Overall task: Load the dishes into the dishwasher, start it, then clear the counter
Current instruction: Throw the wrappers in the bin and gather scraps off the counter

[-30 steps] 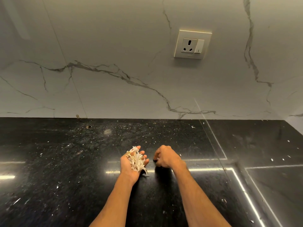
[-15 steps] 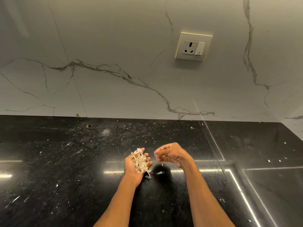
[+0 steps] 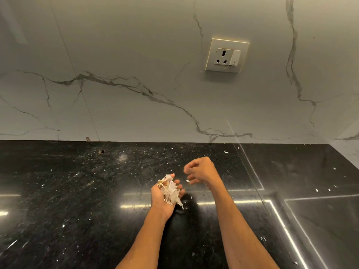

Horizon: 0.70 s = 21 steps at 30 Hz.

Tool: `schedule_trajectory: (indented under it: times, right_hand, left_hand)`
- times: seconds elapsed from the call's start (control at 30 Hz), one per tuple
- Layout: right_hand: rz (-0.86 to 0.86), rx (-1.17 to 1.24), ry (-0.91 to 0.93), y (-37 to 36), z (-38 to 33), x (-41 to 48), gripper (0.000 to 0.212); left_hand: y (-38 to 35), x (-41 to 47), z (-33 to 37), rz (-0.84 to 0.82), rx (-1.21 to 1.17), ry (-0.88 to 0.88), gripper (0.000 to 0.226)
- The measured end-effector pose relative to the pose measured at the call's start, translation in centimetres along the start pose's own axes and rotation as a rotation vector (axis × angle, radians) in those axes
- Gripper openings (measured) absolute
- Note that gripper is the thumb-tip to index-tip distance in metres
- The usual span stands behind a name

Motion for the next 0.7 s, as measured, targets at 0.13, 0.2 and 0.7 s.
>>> schedule_trajectory:
  times: [0.13,0.2,0.7]
  right_hand:
    - [0.231,-0.173,-0.113,1.3,4.2,2.8,0.019]
    - [0.176,-0.205,-0.124,0.5,5.5,3.5,0.01]
    - [0.106,0.008,-0.019,-3.3,7.1,2.0,0.022]
  left_hand:
    - [0.3,0.1,0.6,0.016,-0.003,-0.005,0.028]
    - [0.4,0.1,0.8,0.019,0.008,-0.008,0.029]
    - [0.9,-0.9,0.6,0.03,0.042,-0.037,0.029]
Point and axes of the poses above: each hand's wrist, its own x-axis towards the middle knuckle, its own y-axis out of the back of the hand, z = x × y, the point moved 5 cm from there along x, towards the middle knuckle, and after that the axes turned 4 degrees about -y, right-handed, at the moved point
